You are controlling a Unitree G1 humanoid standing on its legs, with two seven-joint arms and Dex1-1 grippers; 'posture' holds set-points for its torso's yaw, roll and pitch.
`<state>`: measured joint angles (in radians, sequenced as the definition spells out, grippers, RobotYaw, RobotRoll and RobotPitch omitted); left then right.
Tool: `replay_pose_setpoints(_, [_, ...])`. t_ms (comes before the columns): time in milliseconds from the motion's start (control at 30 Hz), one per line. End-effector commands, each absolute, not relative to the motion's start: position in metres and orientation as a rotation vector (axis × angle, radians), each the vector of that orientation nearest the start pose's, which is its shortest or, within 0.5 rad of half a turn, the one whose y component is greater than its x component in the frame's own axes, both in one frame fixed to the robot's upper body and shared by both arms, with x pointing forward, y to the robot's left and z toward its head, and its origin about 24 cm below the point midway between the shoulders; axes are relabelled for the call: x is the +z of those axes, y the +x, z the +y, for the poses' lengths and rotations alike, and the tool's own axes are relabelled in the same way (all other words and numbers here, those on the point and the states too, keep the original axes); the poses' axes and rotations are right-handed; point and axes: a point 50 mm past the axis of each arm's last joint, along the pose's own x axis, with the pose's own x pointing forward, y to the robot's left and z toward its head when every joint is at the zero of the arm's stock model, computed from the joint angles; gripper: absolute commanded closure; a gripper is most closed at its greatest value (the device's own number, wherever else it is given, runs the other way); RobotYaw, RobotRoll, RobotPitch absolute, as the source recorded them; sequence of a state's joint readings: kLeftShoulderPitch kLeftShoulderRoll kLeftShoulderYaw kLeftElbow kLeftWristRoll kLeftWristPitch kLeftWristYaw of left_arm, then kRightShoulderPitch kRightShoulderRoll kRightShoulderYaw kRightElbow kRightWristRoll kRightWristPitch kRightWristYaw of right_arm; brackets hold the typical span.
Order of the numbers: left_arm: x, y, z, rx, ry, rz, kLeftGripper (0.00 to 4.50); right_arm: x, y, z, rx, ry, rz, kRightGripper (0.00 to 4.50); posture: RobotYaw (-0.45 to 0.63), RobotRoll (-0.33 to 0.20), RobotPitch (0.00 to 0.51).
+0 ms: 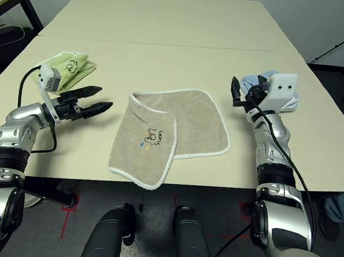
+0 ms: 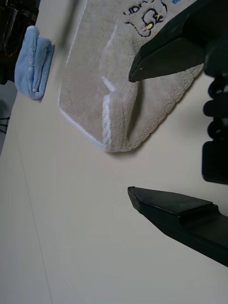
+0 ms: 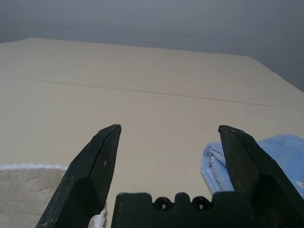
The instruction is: Fold the towel and set it aside.
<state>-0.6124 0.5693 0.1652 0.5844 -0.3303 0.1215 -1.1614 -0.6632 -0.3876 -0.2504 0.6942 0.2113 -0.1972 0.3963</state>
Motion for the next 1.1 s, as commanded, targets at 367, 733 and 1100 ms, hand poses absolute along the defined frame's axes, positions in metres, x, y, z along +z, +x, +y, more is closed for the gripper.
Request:
replay_pose_setpoints(367, [0.132, 0.324, 0.244, -1.008, 0.154, 0.052, 0.03, 0.138, 0.364, -0.253, 0.185, -0.088, -0.209, 0.0, 0.01, 0.0, 0.158])
replay_pose_setpoints(733, [0.13, 0.323, 0.237, -1.081, 0.239, 0.015, 0.03, 0.139, 0.366, -0.255, 0.322, -0.164, -0.135, 0.0, 0.02, 0.0, 0.178])
replay_pose_setpoints(1100, [0.134, 0.315, 0.226, -1.127, 0.223, -0.008, 0.03, 0.149, 0.382, -0.26, 0.449, -0.06, 0.062, 0.0, 0.08, 0.0, 0.173])
